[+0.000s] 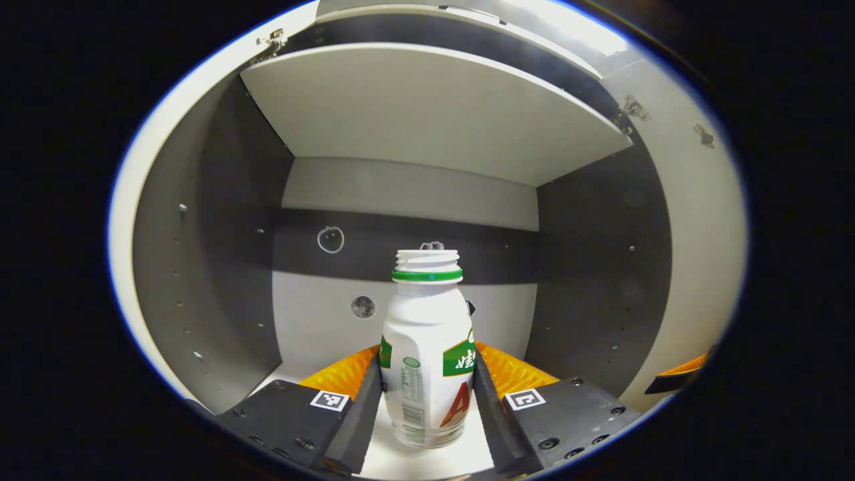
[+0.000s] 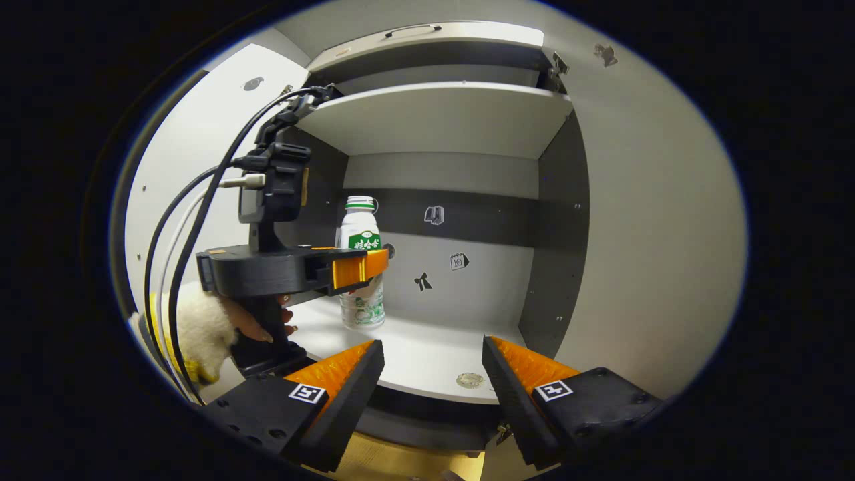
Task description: Grasp the bottle in the cabinet with the left hand and place it on the coaster, then close the right door with the right hand and the left door with the left hand.
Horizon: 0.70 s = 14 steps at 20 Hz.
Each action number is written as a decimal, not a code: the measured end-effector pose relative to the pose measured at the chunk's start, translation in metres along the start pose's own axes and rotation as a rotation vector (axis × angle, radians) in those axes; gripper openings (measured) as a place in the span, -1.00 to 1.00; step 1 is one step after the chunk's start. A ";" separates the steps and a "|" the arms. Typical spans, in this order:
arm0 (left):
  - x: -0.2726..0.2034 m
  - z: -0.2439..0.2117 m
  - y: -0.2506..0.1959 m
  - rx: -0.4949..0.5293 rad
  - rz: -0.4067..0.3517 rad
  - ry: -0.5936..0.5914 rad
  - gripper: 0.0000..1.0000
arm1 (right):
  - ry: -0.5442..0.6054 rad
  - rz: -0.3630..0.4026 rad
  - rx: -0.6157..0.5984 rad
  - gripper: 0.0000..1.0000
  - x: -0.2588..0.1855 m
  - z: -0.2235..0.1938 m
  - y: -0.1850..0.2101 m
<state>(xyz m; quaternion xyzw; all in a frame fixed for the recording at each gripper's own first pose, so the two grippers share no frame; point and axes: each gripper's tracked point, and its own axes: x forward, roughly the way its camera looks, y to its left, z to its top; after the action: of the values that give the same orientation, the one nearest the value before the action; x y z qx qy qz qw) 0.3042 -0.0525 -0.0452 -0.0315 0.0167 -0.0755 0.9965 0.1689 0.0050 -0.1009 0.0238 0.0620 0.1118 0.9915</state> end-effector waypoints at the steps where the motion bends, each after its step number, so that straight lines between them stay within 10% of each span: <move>1: -0.013 0.005 0.000 0.001 0.002 -0.007 0.40 | -0.013 -0.007 -0.003 0.96 -0.007 0.007 0.002; 14: -0.167 0.018 -0.022 -0.020 -0.094 -0.005 0.41 | -0.086 -0.143 -0.061 0.95 -0.123 0.043 0.023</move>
<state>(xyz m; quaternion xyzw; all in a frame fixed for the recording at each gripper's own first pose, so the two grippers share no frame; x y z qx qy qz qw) 0.1365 -0.0478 -0.0211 -0.0427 0.0135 -0.1222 0.9915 0.0508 -0.0015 -0.0427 -0.0062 0.0174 0.0415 0.9990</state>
